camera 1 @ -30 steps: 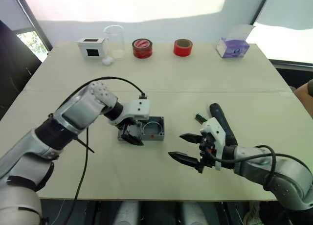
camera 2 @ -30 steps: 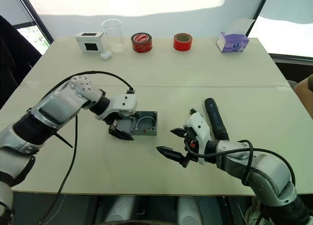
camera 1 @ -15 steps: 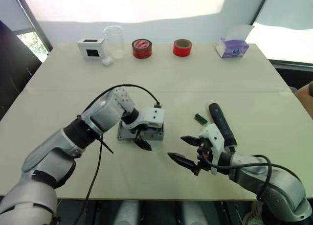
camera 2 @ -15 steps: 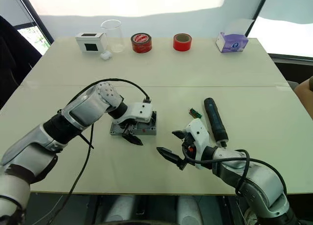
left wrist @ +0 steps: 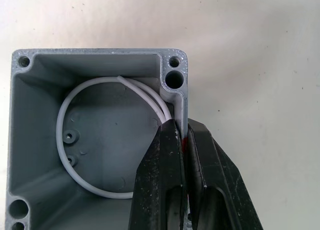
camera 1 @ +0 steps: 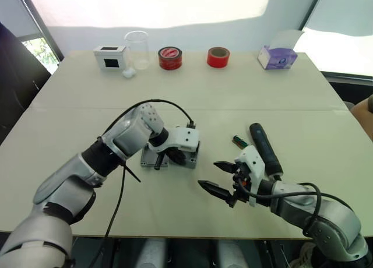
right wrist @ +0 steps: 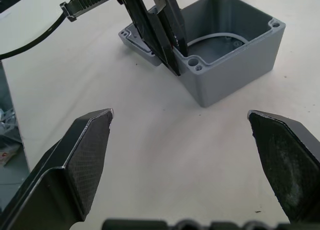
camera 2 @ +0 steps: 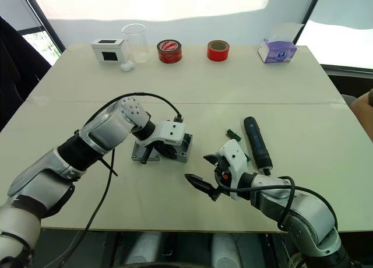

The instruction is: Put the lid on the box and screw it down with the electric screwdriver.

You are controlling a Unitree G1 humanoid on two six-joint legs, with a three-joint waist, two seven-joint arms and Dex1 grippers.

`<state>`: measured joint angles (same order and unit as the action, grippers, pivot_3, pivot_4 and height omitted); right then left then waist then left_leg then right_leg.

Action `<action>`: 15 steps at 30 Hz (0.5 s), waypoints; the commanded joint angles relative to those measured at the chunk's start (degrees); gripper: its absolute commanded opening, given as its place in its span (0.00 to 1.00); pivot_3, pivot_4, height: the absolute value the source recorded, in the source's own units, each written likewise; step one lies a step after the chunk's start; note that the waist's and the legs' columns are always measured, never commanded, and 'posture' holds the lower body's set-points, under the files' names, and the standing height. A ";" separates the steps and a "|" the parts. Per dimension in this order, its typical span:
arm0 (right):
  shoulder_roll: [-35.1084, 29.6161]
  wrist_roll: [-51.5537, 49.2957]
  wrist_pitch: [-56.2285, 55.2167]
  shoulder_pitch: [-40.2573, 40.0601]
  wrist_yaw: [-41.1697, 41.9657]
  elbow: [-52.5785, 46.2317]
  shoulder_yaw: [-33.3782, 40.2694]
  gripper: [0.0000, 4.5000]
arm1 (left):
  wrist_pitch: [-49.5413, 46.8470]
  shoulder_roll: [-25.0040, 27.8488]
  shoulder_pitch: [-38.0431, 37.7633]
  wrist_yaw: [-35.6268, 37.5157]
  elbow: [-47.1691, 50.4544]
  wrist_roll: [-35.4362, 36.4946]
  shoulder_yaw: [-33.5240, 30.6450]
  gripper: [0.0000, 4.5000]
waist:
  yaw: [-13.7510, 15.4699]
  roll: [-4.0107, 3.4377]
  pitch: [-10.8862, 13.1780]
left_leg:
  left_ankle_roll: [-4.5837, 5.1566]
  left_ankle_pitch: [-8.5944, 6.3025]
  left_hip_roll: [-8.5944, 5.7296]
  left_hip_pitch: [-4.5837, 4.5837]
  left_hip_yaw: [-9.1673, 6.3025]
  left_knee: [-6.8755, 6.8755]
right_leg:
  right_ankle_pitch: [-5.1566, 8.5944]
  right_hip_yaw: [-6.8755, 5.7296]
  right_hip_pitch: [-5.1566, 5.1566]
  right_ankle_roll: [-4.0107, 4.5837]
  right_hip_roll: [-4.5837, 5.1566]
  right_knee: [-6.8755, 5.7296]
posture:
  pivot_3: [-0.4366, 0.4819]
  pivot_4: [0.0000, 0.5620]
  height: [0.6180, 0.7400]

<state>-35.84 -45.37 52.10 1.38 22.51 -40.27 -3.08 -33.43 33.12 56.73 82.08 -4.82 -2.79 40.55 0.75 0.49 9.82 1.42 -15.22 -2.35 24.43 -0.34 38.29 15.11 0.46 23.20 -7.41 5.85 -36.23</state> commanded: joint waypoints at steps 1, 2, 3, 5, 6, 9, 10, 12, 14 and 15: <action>-2.22 -2.04 0.93 -1.18 2.30 -3.23 1.74 1.00 | 0.77 -0.60 2.02 1.28 -1.23 -0.23 -1.53 0.02 | -0.03 0.00 0.00 | 0.00 0.00 0.00 0.00 0.00 0.01 | 0.00 0.00 0.00 0.00 0.00 0.00 | 0.48 0.27 1.00; -3.02 -2.50 1.26 -1.76 3.01 -3.53 2.24 1.00 | 1.95 -0.73 2.64 1.66 -2.03 -0.32 -1.71 0.02 | 0.02 0.00 0.00 | 0.00 0.00 0.00 0.00 0.00 0.01 | 0.00 0.00 0.00 0.00 0.00 0.00 | 0.48 0.27 1.00; -4.33 -3.40 1.73 -2.80 4.11 -4.02 3.31 1.00 | 5.14 -0.62 3.59 2.94 -3.59 -0.25 -1.92 0.02 | 0.14 0.01 0.01 | 0.00 0.00 0.00 0.00 0.00 0.01 | 0.00 -0.01 0.00 0.00 0.00 0.00 | 0.48 0.27 1.00; -6.18 -4.74 2.21 -4.28 5.45 -4.54 5.14 1.00 | 10.63 -0.27 4.85 5.47 -6.21 -0.26 -1.99 0.02 | -0.02 0.01 0.01 | 0.00 0.00 0.00 0.02 -0.01 0.03 | 0.00 -0.03 0.00 0.00 0.00 0.00 | 0.48 0.27 1.00; -7.01 -5.14 2.23 -5.06 5.96 -4.58 6.35 1.00 | 15.89 0.07 5.14 7.55 -7.66 0.25 -2.19 0.02 | -0.04 0.02 0.01 | 0.00 0.00 0.00 0.02 -0.01 0.03 | 0.00 -0.02 -0.01 0.00 0.01 0.00 | 0.48 0.27 1.00; -8.17 -5.19 1.86 -6.46 6.13 -4.37 8.68 1.00 | 29.23 1.70 5.91 10.36 -10.80 4.05 -0.36 0.02 | -0.15 0.01 0.01 | 0.00 0.00 0.01 0.01 0.00 0.02 | 0.00 -0.01 0.03 0.00 0.01 0.00 | 0.48 0.27 1.00; -8.15 -5.43 1.94 -6.69 5.74 -4.62 9.17 1.00 | 31.39 1.78 6.42 10.42 -11.66 5.79 0.50 0.02 | -0.15 0.01 0.01 | 0.00 0.00 0.02 0.01 0.00 0.02 | 0.00 0.00 0.04 0.01 0.01 0.00 | 0.48 0.27 1.00; -8.01 -6.44 2.38 -7.15 5.07 -5.35 10.35 1.00 | 36.37 0.60 7.75 10.42 -14.33 7.36 1.52 0.02 | -0.05 0.02 0.01 | 0.00 0.00 0.04 0.01 0.00 0.01 | 0.00 0.00 0.04 0.01 0.01 0.00 | 0.48 0.27 1.00; -7.81 -7.42 2.82 -7.74 4.29 -6.22 11.08 1.00 | 42.23 -0.28 9.28 10.42 -17.67 7.19 3.32 0.02 | 0.25 0.03 0.02 | 0.00 0.00 0.02 0.02 -0.01 0.03 | 0.00 0.00 0.02 0.01 0.04 0.00 | 0.48 0.27 1.00; -7.75 -7.91 2.99 -8.06 3.89 -6.65 11.32 1.00 | 44.42 -0.65 9.99 10.42 -19.30 7.01 4.30 0.02 | 0.27 0.04 0.02 | 0.00 0.00 -0.01 0.04 -0.01 0.05 | 0.00 -0.01 0.01 0.00 0.05 0.00 | 0.48 0.27 1.00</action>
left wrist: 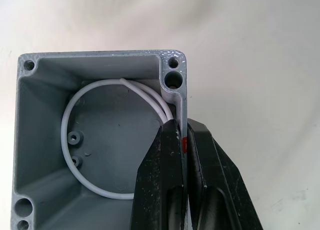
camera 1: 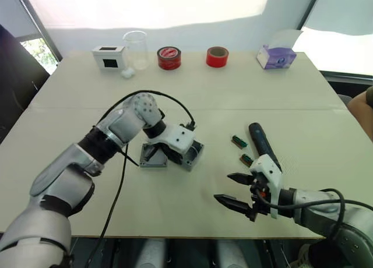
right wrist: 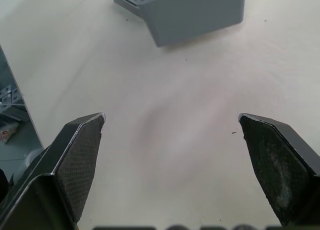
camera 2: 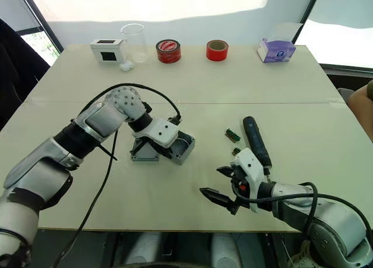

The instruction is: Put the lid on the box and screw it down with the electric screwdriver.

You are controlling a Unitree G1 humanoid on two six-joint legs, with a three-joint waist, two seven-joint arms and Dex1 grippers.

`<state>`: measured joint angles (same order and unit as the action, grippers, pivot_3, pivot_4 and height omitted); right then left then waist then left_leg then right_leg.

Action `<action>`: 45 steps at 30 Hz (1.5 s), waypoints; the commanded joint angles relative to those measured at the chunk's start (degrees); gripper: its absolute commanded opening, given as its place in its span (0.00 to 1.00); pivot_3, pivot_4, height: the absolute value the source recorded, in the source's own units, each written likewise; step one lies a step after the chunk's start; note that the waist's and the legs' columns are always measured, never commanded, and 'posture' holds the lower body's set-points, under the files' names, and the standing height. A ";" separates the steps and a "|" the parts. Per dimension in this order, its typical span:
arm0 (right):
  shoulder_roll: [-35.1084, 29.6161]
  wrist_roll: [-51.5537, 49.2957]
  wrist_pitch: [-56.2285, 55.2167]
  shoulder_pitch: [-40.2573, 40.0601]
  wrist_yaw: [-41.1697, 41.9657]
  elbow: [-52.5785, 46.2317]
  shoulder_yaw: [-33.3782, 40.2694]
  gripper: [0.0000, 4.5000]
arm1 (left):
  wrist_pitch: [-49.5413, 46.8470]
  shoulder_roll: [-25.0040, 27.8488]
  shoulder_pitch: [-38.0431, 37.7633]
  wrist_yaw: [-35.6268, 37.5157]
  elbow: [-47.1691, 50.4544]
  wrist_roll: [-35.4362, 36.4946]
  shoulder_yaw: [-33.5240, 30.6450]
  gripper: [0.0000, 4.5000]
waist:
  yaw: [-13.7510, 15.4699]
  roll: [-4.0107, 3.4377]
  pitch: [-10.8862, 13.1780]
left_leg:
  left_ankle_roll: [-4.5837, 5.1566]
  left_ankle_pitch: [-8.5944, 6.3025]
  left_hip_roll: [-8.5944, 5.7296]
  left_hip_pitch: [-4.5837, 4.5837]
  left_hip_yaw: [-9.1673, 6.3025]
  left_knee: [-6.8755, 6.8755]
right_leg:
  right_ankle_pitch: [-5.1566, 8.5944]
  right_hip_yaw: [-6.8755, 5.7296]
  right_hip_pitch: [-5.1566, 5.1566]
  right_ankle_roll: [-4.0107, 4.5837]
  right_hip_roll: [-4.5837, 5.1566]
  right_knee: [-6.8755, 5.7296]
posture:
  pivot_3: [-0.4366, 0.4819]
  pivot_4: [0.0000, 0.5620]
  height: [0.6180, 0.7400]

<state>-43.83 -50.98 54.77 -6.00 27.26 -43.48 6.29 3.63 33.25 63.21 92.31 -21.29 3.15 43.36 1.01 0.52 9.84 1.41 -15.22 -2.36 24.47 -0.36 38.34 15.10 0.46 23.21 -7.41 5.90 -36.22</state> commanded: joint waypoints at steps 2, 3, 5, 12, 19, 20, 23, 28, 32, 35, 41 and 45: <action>0.28 -3.37 0.61 -1.29 -1.60 -4.24 2.43 1.00 | 11.00 -1.88 4.70 0.19 -6.11 0.82 3.00 0.02 | -0.16 0.02 0.01 | 0.00 0.00 -0.03 0.00 0.01 0.02 | 0.00 0.02 -0.02 -0.01 0.02 0.01 | 0.48 0.27 1.00; 0.28 -3.90 0.72 -1.56 -1.94 -4.57 2.65 1.00 | 12.37 -2.54 5.17 0.19 -7.73 0.84 3.59 0.02 | -0.23 0.02 0.01 | 0.00 0.00 -0.04 0.00 0.01 0.02 | 0.00 0.02 -0.02 -0.01 0.02 0.01 | 0.48 0.27 1.00; 0.29 -4.80 0.87 -1.99 -2.61 -5.07 3.01 1.00 | 15.17 -4.50 5.90 0.19 -11.46 0.23 4.10 0.02 | -0.27 0.02 0.01 | 0.01 -0.01 -0.03 0.00 0.01 0.02 | 0.00 0.01 -0.02 -0.01 0.00 0.00 | 0.48 0.27 1.00; 0.61 -7.38 0.73 -2.22 -4.51 -5.84 3.07 1.00 | 20.38 -8.65 7.84 0.19 -19.50 -0.35 6.73 0.11 | -0.31 0.04 0.02 | 0.01 -0.01 -0.02 0.00 0.02 0.02 | -0.01 0.00 -0.01 -0.01 -0.02 0.00 | 0.48 0.27 1.00; 0.96 -9.07 0.85 -0.31 -6.48 -5.85 1.61 1.00 | 18.39 -7.73 9.11 0.19 -20.22 -1.11 3.97 0.64 | -0.31 0.05 0.02 | 0.01 -0.01 -0.01 0.00 0.01 0.02 | -0.01 0.01 -0.01 -0.02 -0.02 -0.01 | 0.48 0.27 1.00; 0.85 -9.31 0.91 -0.04 -6.58 -5.76 1.49 1.00 | 16.46 -6.94 9.50 0.19 -19.56 -0.81 3.18 0.64 | -0.33 0.05 0.02 | 0.01 -0.01 -0.01 0.00 0.01 0.02 | -0.01 0.01 0.00 -0.02 -0.03 -0.01 | 0.48 0.27 1.00; -0.66 -11.91 0.94 0.99 -5.57 -5.15 3.32 1.00 | 3.15 -1.36 11.16 0.19 -14.12 5.16 0.12 0.64 | -0.46 0.06 0.03 | 0.01 -0.01 0.00 0.01 0.00 0.02 | -0.01 0.00 0.02 -0.02 -0.04 -0.02 | 0.48 0.27 1.00; -3.45 -17.01 -0.21 5.96 -4.49 -4.05 7.08 1.00 | -16.26 6.95 9.14 0.16 -4.15 10.37 -10.10 0.64 | -0.97 0.05 0.04 | 0.02 -0.01 0.05 0.00 -0.01 0.00 | 0.00 0.02 0.06 -0.02 -0.08 -0.04 | 0.48 0.27 1.00; -4.78 -14.81 0.17 24.98 -2.80 -0.49 1.31 1.00 | -46.84 11.41 5.00 -17.56 1.06 4.53 -16.59 0.64 | -1.64 0.01 0.06 | 0.01 0.00 0.06 -0.06 -0.02 0.04 | 0.00 0.01 0.00 -0.02 -0.09 -0.10 | 0.48 0.27 1.00; -4.98 -10.71 0.73 32.32 -0.62 1.08 -4.36 1.00 | -66.44 11.31 2.76 -26.29 4.54 3.86 -20.80 0.64 | -1.76 0.08 0.06 | 0.01 0.00 0.06 -0.08 -0.04 0.12 | 0.05 0.03 0.04 -0.09 -0.14 -0.30 | 0.48 0.27 1.00; -0.76 0.45 -3.87 38.96 6.97 6.94 -16.11 1.00 | -95.63 9.20 -10.14 -40.15 24.62 6.55 -33.12 0.64 | -1.64 0.10 0.07 | 0.00 0.01 0.02 0.07 -0.10 0.09 | 0.11 0.18 0.24 -0.08 -0.19 -0.65 | 0.48 0.27 1.00; 0.11 4.83 -5.85 39.41 10.23 8.09 -18.51 1.00 | -96.13 8.09 -15.93 -47.85 28.95 12.55 -38.34 0.64 | -1.55 0.11 0.07 | -0.03 0.01 -0.01 0.10 -0.11 0.45 | 0.11 0.24 0.22 -0.08 -0.12 -0.85 | 0.48 0.27 1.00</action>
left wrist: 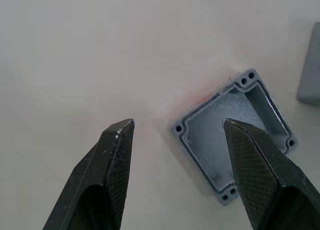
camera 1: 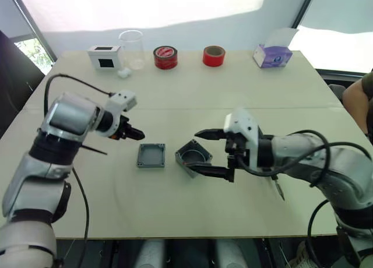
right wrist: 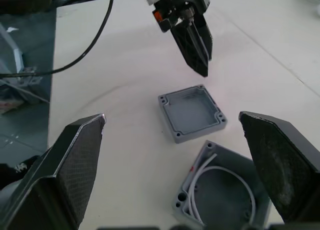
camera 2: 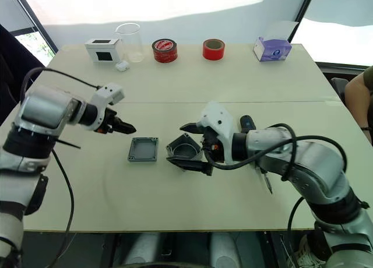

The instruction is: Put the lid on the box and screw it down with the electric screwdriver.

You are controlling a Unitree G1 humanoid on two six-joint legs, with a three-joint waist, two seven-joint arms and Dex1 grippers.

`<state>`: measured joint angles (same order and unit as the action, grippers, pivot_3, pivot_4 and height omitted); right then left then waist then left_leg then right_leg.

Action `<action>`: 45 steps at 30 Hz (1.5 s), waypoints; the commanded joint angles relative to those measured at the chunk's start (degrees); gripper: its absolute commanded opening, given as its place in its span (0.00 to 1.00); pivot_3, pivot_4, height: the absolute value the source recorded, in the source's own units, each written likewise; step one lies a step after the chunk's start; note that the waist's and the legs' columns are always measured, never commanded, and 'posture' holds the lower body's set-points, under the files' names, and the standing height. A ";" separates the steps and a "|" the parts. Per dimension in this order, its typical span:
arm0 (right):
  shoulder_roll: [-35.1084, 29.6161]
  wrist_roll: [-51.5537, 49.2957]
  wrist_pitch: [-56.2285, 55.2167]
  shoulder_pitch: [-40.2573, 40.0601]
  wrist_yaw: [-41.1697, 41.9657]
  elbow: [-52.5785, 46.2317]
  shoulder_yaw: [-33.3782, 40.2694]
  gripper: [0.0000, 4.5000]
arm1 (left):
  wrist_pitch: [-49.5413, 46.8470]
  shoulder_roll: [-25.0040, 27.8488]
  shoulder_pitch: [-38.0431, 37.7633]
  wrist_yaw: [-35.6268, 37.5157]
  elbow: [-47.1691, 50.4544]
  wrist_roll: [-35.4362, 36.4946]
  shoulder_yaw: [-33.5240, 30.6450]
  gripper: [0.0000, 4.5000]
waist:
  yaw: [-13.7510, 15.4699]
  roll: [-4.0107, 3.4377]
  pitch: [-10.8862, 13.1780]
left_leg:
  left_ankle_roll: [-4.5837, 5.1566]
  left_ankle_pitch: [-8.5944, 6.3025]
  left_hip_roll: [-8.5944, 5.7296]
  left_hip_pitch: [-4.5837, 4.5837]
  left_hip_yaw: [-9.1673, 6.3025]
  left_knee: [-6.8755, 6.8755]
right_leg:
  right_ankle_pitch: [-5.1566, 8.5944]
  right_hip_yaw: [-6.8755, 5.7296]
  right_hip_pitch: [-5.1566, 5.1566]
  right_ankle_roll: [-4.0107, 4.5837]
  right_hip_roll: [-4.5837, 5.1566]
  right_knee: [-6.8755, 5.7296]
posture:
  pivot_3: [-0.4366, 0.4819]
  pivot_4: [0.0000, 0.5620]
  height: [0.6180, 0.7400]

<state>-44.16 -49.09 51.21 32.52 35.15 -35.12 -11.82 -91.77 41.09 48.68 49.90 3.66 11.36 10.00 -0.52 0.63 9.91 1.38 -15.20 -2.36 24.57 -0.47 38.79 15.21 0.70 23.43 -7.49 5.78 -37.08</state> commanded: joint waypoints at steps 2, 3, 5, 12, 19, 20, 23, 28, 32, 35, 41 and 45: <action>0.75 4.58 -2.74 0.67 3.14 -0.37 -1.16 1.00 | -0.73 0.47 -3.26 -9.19 5.17 7.42 -5.95 0.64 | 0.13 0.00 0.00 | -0.02 0.00 0.00 0.00 -0.01 0.11 | 0.00 0.00 0.01 0.00 0.03 0.00 | 0.48 0.27 1.00; 0.82 5.53 -2.96 0.34 3.46 -0.52 -1.67 1.00 | -0.73 0.36 -4.24 -11.54 5.16 8.74 -6.30 0.64 | 0.14 0.00 0.00 | -0.02 0.00 0.00 -0.01 -0.01 0.12 | 0.00 0.00 0.01 0.00 0.04 -0.01 | 0.48 0.27 1.00; 1.39 6.58 -3.03 -0.48 3.53 -1.09 -2.13 1.00 | -0.73 0.49 -5.88 -15.66 5.04 12.91 -6.56 0.64 | 0.10 0.00 0.00 | -0.05 0.00 -0.01 -0.05 0.00 0.12 | 0.00 0.02 0.00 0.01 0.06 -0.02 | 0.48 0.27 1.00; 4.65 8.19 -1.82 -2.35 1.10 -2.61 -1.37 1.00 | -0.73 -0.71 -5.13 -29.25 -1.09 23.65 -4.95 0.64 | 0.21 0.00 0.00 | -0.16 0.04 -0.06 -0.05 -0.01 0.10 | -0.01 0.06 0.05 0.02 0.12 -0.05 | 0.48 0.27 1.00; 5.22 9.01 -0.52 -4.29 -1.06 -3.84 -0.17 1.00 | -0.73 -2.49 -4.38 -38.56 -5.51 31.96 -3.27 0.64 | 1.18 -0.01 -0.03 | -0.22 0.07 -0.11 -0.07 -0.01 0.10 | -0.01 0.09 0.05 0.02 0.14 -0.07 | 0.48 0.27 1.00; 5.26 9.02 -0.36 -4.56 -1.35 -3.99 0.03 1.00 | -0.73 -2.73 -4.41 -39.64 -5.96 33.01 -3.16 0.64 | 1.25 -0.02 -0.04 | -0.23 0.07 -0.11 -0.08 -0.02 0.10 | -0.01 0.09 0.04 0.03 0.14 -0.07 | 0.48 0.27 1.00; 5.24 8.98 0.20 -5.68 -2.28 -4.61 0.82 1.00 | -0.73 -3.66 -3.97 -42.65 -6.81 35.59 -3.28 0.49 | 1.32 -0.04 -0.07 | -0.23 0.07 -0.15 -0.13 -0.02 0.10 | -0.01 0.09 -0.01 0.03 0.18 -0.07 | 0.48 0.27 1.00; 3.74 9.43 1.54 -6.20 -2.53 -4.81 2.18 1.00 | -0.73 -4.98 -3.48 -46.67 -6.20 37.33 -3.97 0.07 | 1.34 -0.04 -0.07 | -0.24 0.08 -0.16 -0.14 -0.02 0.09 | -0.01 0.09 -0.02 0.03 0.19 -0.06 | 0.48 0.27 1.00; 2.43 10.12 1.98 -6.59 -2.03 -4.11 3.16 1.00 | -0.73 -6.43 -3.90 -49.81 -6.19 38.98 -5.56 0.01 | 1.39 -0.04 -0.07 | -0.25 0.08 -0.19 -0.15 -0.02 0.09 | -0.01 0.08 -0.04 0.03 0.21 -0.06 | 0.48 0.27 1.00; 1.84 9.33 2.27 -7.01 -1.27 -3.24 4.80 1.00 | -0.73 -8.42 -4.47 -52.45 -5.70 39.64 -7.91 0.01 | 1.50 -0.05 -0.08 | -0.25 0.08 -0.21 -0.15 -0.03 0.09 | -0.01 0.07 -0.05 0.03 0.23 -0.06 | 0.48 0.27 1.00; 10.39 2.95 4.39 -2.26 -6.05 4.24 12.01 1.00 | 10.92 -9.11 -0.41 -47.62 -4.15 32.13 -11.78 0.01 | 1.34 0.10 -0.01 | -0.26 0.09 -0.27 -0.12 -0.05 0.09 | -0.02 0.03 -0.06 0.03 0.28 -0.04 | 0.48 0.27 1.00; 17.80 1.04 7.96 3.15 -12.80 13.24 16.50 1.00 | 18.33 -8.21 -0.55 -41.31 -4.60 28.56 -10.35 0.01 | 1.01 0.10 -0.02 | -0.83 0.43 -0.24 -0.10 -0.02 -0.20 | -0.02 0.09 0.12 0.05 0.21 -0.01 | 0.48 0.27 1.00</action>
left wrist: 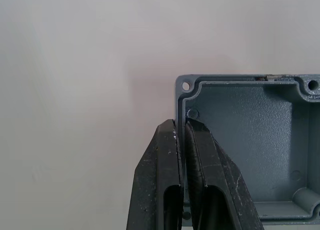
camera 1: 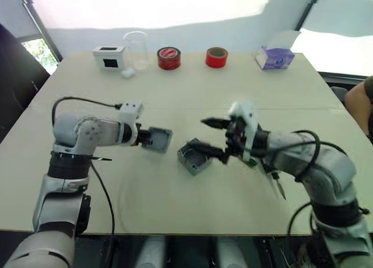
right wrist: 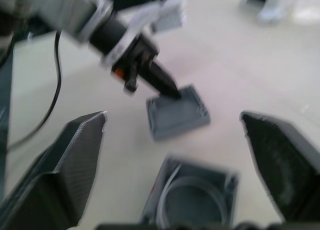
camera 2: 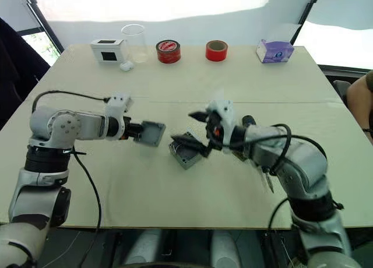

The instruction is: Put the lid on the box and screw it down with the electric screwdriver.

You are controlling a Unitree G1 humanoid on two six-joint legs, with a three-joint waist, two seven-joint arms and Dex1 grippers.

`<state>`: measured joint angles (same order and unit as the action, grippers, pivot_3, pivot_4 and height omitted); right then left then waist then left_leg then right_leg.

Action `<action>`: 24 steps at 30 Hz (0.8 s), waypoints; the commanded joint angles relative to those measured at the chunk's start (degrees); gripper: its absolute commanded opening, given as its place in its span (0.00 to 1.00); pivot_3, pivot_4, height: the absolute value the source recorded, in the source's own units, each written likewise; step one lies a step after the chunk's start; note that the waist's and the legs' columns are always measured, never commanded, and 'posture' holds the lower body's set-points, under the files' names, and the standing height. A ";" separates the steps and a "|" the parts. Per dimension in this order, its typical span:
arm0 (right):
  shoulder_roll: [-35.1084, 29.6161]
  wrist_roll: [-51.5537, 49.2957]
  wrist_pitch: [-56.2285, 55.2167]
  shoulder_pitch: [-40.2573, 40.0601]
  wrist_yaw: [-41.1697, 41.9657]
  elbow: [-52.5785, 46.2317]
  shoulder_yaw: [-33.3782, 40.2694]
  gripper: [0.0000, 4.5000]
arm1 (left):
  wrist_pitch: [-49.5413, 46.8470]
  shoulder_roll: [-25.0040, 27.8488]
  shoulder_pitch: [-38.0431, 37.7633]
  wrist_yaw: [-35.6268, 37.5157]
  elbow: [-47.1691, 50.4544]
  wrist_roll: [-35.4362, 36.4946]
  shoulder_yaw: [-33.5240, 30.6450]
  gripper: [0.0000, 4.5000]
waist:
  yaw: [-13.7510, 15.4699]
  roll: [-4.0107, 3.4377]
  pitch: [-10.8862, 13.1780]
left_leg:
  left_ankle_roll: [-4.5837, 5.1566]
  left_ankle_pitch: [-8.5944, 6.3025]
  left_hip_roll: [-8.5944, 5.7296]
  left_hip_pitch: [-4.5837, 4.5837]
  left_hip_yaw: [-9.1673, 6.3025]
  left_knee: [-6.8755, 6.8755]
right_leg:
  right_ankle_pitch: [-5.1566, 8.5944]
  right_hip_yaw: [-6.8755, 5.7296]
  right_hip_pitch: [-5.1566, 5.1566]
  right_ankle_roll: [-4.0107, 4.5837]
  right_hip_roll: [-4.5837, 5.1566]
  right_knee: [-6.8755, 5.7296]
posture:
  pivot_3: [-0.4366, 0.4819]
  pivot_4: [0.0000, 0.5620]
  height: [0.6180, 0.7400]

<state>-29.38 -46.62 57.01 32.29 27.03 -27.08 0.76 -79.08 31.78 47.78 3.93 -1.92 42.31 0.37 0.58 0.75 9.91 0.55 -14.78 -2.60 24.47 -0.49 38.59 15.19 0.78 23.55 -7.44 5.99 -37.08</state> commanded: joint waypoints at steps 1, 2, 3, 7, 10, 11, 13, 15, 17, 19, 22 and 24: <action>4.59 -1.64 2.97 4.59 -6.23 7.72 4.83 1.00 | 8.46 1.53 0.09 7.16 1.24 -3.46 0.14 0.01 | -0.08 -0.03 -0.04 | -0.05 0.03 -0.01 -0.06 0.06 -0.21 | 0.00 0.06 0.06 0.01 0.01 0.03 | 0.48 0.27 1.00; 6.31 -1.58 3.83 5.93 -8.14 11.29 5.96 1.00 | 12.84 0.63 -0.17 9.16 1.97 -4.18 -0.33 0.01 | -0.11 -0.03 -0.04 | -0.10 0.07 -0.04 -0.06 0.12 -0.38 | 0.00 0.11 0.13 0.01 0.03 0.04 | 0.48 0.27 1.00; 7.42 -1.60 4.48 6.76 -9.35 13.53 6.79 1.00 | 15.98 -0.09 -0.38 10.56 2.52 -4.85 -0.69 0.01 | -0.04 -0.03 -0.03 | -0.12 0.08 -0.03 -0.03 0.14 -0.43 | 0.02 0.12 0.22 0.04 0.02 0.04 | 0.48 0.27 1.00; 11.25 -0.29 4.36 12.27 -11.23 22.16 7.64 1.00 | 32.37 -4.96 -0.77 13.31 3.38 -10.48 -0.94 0.01 | 0.02 -0.02 -0.03 | -0.18 0.12 -0.03 0.12 0.18 -0.49 | 0.04 0.12 0.40 0.09 0.03 0.02 | 0.48 0.27 1.00; 11.66 0.35 4.49 14.06 -10.24 23.85 6.82 1.00 | 36.04 -8.21 -0.81 13.70 3.05 -11.83 -1.27 0.01 | -0.07 -0.03 -0.03 | -0.17 0.12 -0.03 0.12 0.26 -0.49 | 0.03 0.17 0.45 0.09 0.03 0.00 | 0.48 0.27 1.00; 11.66 0.28 4.73 14.13 -10.00 23.89 6.93 1.00 | 36.39 -8.71 -0.87 14.02 2.96 -12.09 -1.40 0.01 | -0.15 -0.03 -0.03 | -0.16 0.12 -0.03 0.12 0.26 -0.49 | 0.03 0.17 0.45 0.09 0.02 -0.02 | 0.48 0.27 1.00; 12.26 -0.22 5.13 14.49 -9.94 24.02 7.44 1.00 | 37.03 -9.30 -1.08 15.51 3.33 -12.34 -1.33 0.01 | -0.40 -0.03 -0.03 | -0.14 0.11 0.00 0.12 0.26 -0.50 | 0.03 0.17 0.46 0.09 -0.01 -0.01 | 0.48 0.27 1.00; 12.69 -0.56 5.42 14.70 -9.93 24.12 7.87 1.00 | 37.55 -9.51 -1.14 16.34 3.37 -12.92 -1.25 0.01 | -0.68 -0.03 -0.03 | -0.11 0.10 0.00 0.12 0.26 -0.50 | 0.03 0.17 0.46 0.08 -0.02 -0.02 | 0.48 0.27 1.00; 13.14 -1.19 5.91 14.74 -10.14 23.69 8.51 1.00 | 37.52 -9.80 -0.94 16.59 2.91 -13.42 -1.35 0.01 | -1.07 -0.03 -0.03 | -0.04 0.07 0.00 0.13 0.25 -0.50 | 0.03 0.17 0.46 0.08 -0.03 -0.04 | 0.48 0.27 1.00; 13.46 -1.31 6.27 14.54 -10.38 23.18 8.83 1.00 | 37.38 -10.16 -0.62 16.81 2.60 -13.68 -1.70 0.01 | -1.25 -0.03 -0.03 | -0.01 0.05 0.00 0.13 0.25 -0.50 | 0.03 0.17 0.46 0.08 -0.03 -0.06 | 0.48 0.27 1.00; 14.06 -1.17 6.54 13.99 -10.87 22.67 9.28 0.94 | 37.00 -10.50 -0.34 17.37 2.46 -13.86 -1.92 0.00 | -1.40 -0.03 -0.03 | 0.00 0.05 0.01 0.12 0.25 -0.50 | 0.03 0.17 0.47 0.08 -0.06 -0.07 | 0.48 0.27 1.00; 14.42 -1.13 6.60 13.75 -11.27 22.28 9.59 0.82 | 36.84 -10.53 -0.27 17.83 2.43 -14.04 -1.86 0.00 | -1.38 -0.03 -0.03 | -0.01 0.05 0.03 0.13 0.25 -0.51 | 0.03 0.17 0.47 0.08 -0.07 -0.07 | 0.48 0.27 1.00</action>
<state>-15.28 -46.49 63.55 45.68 15.94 -2.19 9.28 -43.17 21.21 45.79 21.23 -0.98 28.45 0.04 -0.80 0.72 9.88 0.55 -14.73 -2.57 24.59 -0.24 38.08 15.22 0.95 24.02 -7.36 5.93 -37.15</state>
